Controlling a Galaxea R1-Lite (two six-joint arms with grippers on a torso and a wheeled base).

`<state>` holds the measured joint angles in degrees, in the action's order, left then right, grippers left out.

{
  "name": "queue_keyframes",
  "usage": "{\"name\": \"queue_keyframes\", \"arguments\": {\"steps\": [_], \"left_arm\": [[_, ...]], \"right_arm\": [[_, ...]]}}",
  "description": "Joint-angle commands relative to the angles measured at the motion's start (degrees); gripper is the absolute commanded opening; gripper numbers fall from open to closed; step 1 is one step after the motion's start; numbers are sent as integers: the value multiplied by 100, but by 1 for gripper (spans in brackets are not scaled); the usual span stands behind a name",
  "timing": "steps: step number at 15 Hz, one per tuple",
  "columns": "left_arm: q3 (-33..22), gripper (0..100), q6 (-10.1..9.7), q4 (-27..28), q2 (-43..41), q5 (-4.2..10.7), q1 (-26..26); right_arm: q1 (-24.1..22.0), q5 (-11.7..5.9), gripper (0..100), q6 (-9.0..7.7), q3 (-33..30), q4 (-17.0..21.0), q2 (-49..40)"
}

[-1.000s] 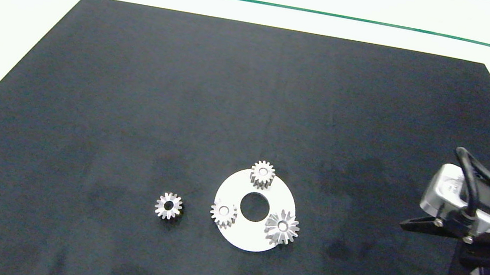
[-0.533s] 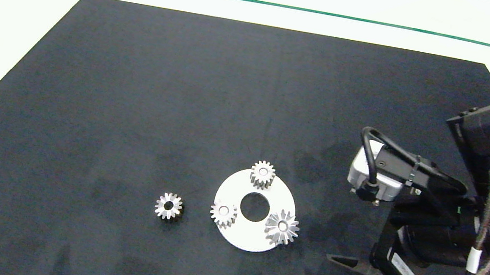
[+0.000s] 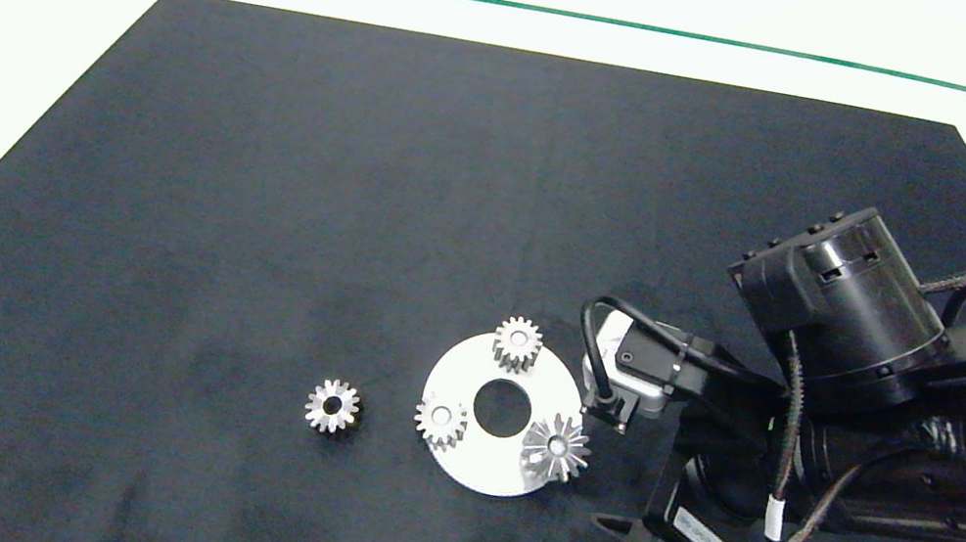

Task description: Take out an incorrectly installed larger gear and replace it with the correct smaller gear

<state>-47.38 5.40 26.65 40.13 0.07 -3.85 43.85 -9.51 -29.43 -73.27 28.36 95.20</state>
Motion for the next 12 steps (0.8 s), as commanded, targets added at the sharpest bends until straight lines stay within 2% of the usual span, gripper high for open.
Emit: {"name": "queue_keyframes", "arguments": {"steps": [1, 9, 12], "left_arm": [[-16, 100, 5, 25, -5, 1, -1], [-25, 100, -4, 60, 3, 1, -1], [-43, 100, 5, 51, -5, 10, 7]], "right_arm": [[124, -34, 100, -19, -171, 21, 289], [256, -113, 100, -10, -610, -32, 983], [282, -236, 100, -10, -821, -23, 1159]]}}
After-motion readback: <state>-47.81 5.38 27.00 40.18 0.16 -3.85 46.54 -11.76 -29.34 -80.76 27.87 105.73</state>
